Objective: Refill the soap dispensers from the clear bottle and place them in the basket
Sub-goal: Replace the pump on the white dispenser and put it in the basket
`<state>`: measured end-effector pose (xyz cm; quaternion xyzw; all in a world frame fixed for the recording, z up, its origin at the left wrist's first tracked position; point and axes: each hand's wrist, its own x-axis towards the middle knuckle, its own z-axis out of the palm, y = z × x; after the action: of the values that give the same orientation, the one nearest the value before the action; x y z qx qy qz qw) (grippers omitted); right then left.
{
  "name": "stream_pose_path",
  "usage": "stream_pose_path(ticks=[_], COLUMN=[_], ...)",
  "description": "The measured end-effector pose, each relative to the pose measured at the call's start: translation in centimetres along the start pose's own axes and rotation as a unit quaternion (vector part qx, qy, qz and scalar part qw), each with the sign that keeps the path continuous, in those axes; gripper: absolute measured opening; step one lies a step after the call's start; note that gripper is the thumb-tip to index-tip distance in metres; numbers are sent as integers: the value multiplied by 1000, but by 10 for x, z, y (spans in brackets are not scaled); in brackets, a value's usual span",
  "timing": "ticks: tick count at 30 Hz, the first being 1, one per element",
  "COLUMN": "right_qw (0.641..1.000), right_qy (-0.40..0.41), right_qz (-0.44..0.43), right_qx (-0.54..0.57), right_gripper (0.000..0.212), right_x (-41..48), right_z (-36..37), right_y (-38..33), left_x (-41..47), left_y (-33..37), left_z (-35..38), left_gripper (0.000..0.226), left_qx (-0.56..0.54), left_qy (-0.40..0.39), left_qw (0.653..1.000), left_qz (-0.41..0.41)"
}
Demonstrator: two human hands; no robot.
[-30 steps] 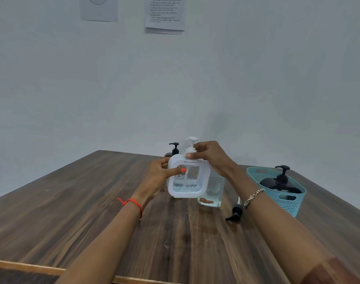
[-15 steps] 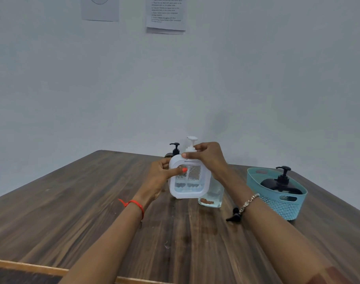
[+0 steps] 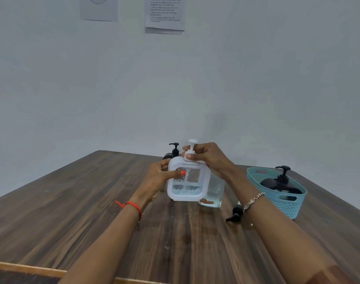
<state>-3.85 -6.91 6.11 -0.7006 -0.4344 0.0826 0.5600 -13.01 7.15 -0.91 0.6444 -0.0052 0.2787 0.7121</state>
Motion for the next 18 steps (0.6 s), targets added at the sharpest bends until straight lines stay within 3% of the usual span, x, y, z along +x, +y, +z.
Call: stream_pose_path(ticks=[9,15,18], right_qw=[980,976,975], right_qy=[189,200,218], right_qz=[-20,-13,-7], right_qx=[-60,-86,-44], right_gripper=[23,33,41], right_x=[-8,-6,-3], right_z=[32,33,29], right_y=[4,13,15], left_x=[0,2,3], left_y=[-10,-15,-14], left_z=[6,5,5], left_gripper=[37,34,36], left_qx=[8,39,44], left_qy=[40,45,47], left_qw=[999,998,998], left_qz=[9,3,2])
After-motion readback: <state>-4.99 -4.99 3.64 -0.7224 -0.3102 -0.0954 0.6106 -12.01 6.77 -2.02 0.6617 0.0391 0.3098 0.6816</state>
